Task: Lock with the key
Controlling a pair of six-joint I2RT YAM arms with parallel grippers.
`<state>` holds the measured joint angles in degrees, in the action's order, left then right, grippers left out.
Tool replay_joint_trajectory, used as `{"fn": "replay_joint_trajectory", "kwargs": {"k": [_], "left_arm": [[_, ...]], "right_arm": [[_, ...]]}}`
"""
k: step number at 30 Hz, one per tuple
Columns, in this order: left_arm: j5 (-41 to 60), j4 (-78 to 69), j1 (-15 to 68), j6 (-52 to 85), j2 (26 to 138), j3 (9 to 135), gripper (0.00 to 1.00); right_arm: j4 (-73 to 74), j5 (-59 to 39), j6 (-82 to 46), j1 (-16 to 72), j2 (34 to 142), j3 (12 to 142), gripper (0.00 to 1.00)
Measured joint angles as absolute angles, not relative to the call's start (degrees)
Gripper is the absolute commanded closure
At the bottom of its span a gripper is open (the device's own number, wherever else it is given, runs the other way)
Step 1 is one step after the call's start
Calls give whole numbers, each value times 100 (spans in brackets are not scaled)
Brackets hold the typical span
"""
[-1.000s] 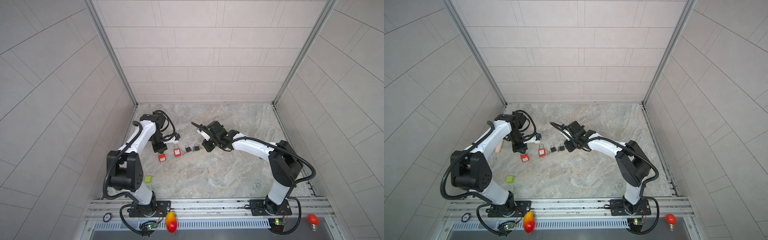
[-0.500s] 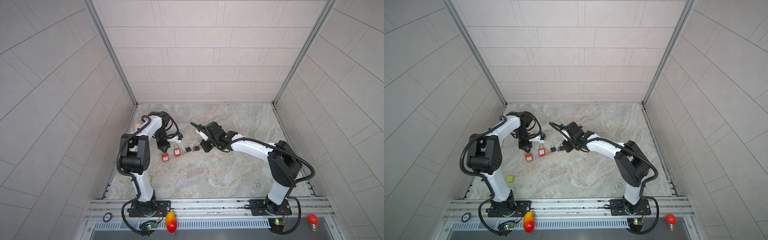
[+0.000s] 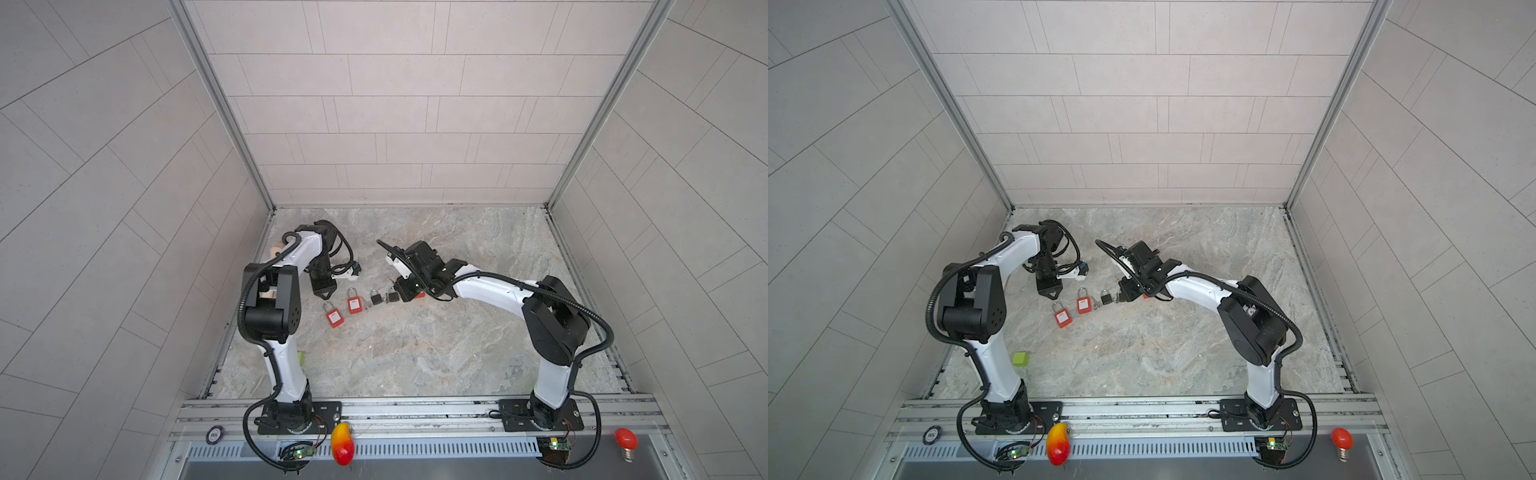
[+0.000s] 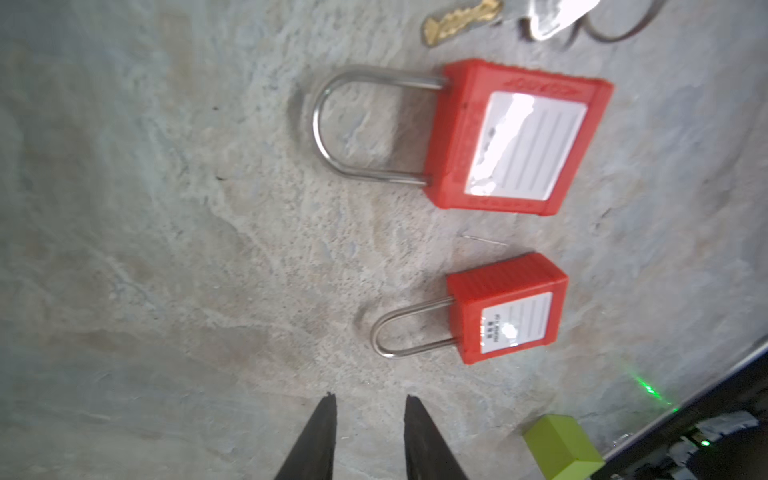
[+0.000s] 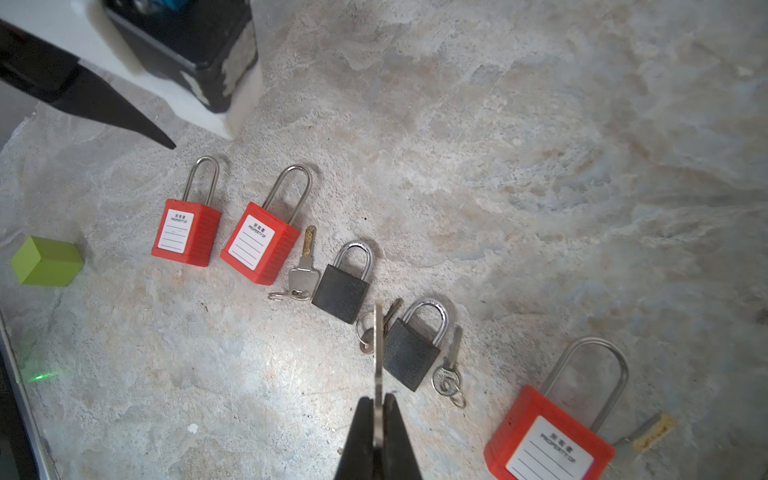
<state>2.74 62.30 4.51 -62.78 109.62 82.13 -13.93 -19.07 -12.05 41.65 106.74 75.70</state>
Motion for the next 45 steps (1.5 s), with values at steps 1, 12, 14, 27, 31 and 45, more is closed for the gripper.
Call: {"fn": "replay_joint_trajectory", "kwargs": {"k": [1, 12, 14, 27, 31, 45], "left_arm": [[191, 6112, 451, -6241, 10960, 8213, 61], [480, 4139, -421, -3636, 9909, 8016, 51], [727, 3732, -729, -2720, 9544, 7732, 46], [1649, 2285, -1347, 1638, 7728, 5133, 43], [1721, 2239, -1347, 2119, 7496, 4827, 43], [1468, 2521, -1474, 2421, 7179, 4952, 43]], "right_arm": [[-1396, -1914, -1243, 4191, 10691, 7585, 100], [-1544, -1879, -1653, 5065, 11113, 8235, 100], [-1614, -1815, -1769, 5253, 11338, 8464, 100], [-2156, -1256, -2547, 5839, 12820, 10121, 100], [-2322, -1133, -2783, 5843, 13148, 10510, 100], [-2853, -923, -3100, 5953, 13705, 11330, 72]]}}
